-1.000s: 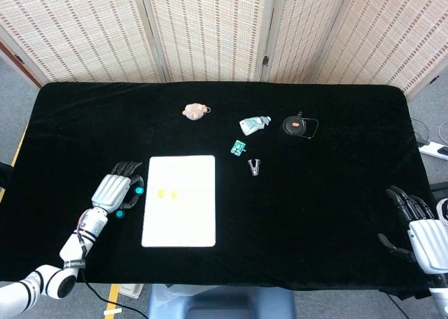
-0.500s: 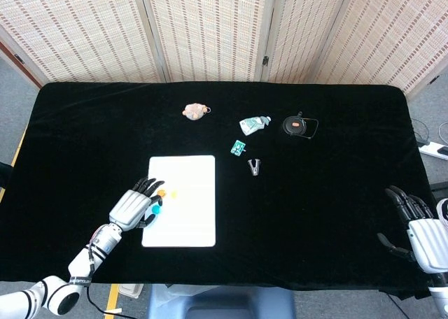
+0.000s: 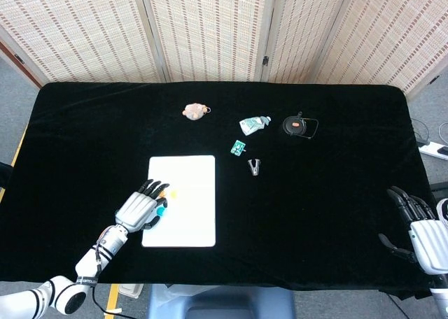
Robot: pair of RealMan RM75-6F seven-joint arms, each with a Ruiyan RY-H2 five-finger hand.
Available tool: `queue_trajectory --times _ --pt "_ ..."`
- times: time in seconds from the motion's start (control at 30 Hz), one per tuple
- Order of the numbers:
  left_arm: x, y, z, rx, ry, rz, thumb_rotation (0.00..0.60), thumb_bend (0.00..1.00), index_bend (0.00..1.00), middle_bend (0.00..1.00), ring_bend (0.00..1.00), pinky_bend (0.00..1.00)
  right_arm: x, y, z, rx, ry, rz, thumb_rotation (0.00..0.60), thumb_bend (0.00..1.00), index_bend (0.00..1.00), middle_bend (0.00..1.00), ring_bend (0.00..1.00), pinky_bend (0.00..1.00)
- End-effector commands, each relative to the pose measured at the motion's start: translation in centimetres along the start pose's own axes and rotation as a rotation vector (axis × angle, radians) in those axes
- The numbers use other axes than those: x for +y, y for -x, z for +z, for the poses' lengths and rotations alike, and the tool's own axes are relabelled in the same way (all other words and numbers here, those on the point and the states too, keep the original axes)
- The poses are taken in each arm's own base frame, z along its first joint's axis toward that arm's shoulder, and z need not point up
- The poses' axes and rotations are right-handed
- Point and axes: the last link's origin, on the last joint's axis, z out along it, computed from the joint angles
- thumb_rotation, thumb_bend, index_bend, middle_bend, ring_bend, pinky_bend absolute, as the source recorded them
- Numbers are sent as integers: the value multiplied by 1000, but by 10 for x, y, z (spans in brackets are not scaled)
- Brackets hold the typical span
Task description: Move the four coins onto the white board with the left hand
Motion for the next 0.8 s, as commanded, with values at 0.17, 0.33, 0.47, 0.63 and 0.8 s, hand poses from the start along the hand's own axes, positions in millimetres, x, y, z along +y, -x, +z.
queue_trajectory --times 0.17,0.33,0.47,0.63,0.8 --pt "-1 -1 -7 13 -3 -12 600 447 250 103 0 0 -1 1 2 0 -5 1 600 303 8 102 154 126" --pt "-16 -9 -20 47 -53 -39 600 448 297 100 0 0 -2 -1 3 3 -9 0 600 303 8 102 154 126" --pt "-32 -8 -36 55 -102 -53 600 448 348 100 0 0 -3 0 3 3 -14 1 600 303 8 102 153 126" --pt "-50 2 -55 35 -166 -64 600 448 370 100 0 0 -6 2 6 -4 -27 3 600 304 8 102 153 126" --pt "-62 13 -65 21 -214 -55 600 447 381 100 0 0 -7 3 8 -6 -35 3 600 304 8 102 153 126"
